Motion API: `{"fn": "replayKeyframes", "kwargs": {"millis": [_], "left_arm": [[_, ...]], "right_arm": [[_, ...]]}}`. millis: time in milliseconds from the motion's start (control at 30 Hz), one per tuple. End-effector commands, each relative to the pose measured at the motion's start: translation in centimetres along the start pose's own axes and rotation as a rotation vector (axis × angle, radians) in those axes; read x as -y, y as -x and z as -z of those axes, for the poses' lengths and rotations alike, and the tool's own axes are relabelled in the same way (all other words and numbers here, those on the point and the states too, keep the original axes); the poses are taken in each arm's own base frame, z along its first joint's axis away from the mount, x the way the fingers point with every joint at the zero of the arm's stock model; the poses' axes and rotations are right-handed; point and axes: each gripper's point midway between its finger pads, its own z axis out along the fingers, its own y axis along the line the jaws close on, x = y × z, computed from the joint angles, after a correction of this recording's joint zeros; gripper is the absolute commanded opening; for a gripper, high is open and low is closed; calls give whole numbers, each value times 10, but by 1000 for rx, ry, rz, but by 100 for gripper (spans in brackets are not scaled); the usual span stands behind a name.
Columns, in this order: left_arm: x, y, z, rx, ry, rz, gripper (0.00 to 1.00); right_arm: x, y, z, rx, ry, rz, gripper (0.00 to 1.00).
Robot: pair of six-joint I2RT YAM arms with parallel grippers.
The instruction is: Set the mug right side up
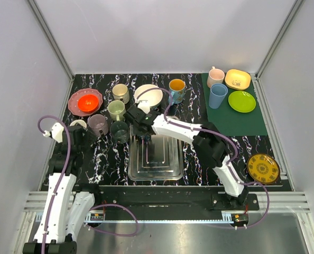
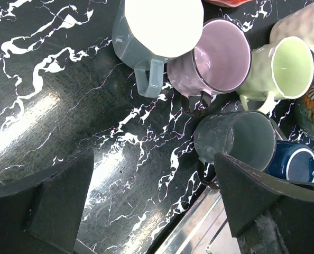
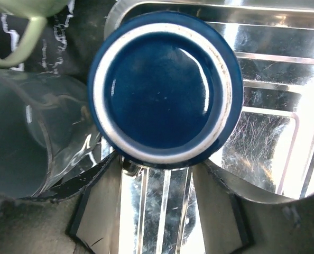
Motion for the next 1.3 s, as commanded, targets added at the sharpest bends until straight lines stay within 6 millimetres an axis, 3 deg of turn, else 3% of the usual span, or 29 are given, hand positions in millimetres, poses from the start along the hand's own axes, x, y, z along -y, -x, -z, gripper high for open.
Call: {"fn": "replayKeyframes", "kwargs": {"millis": [0, 233, 333, 400, 633, 1000, 1267], "left_arm": [[3, 6, 0, 36, -14, 17, 99], [5, 1, -2, 18, -25, 10, 99], [6, 0, -2, 12, -27, 4, 99], [7, 0, -2, 9, -31, 6, 99], [10, -4, -5, -14, -38, 2, 99], [12, -6, -7, -18, -44, 3, 99], [12, -12, -10, -36, -50, -5, 99]], "right_arm": [[8, 6, -11, 28, -73, -1, 59], [20, 7, -16, 23, -105, -3, 48], [28, 8, -14, 25, -117, -2, 35], [30, 12, -9, 40, -116, -2, 33], [36, 15, -2, 46, -125, 30, 52], [30, 36, 13, 96, -108, 43, 52], [26, 35, 5, 91, -101, 71, 43]]}}
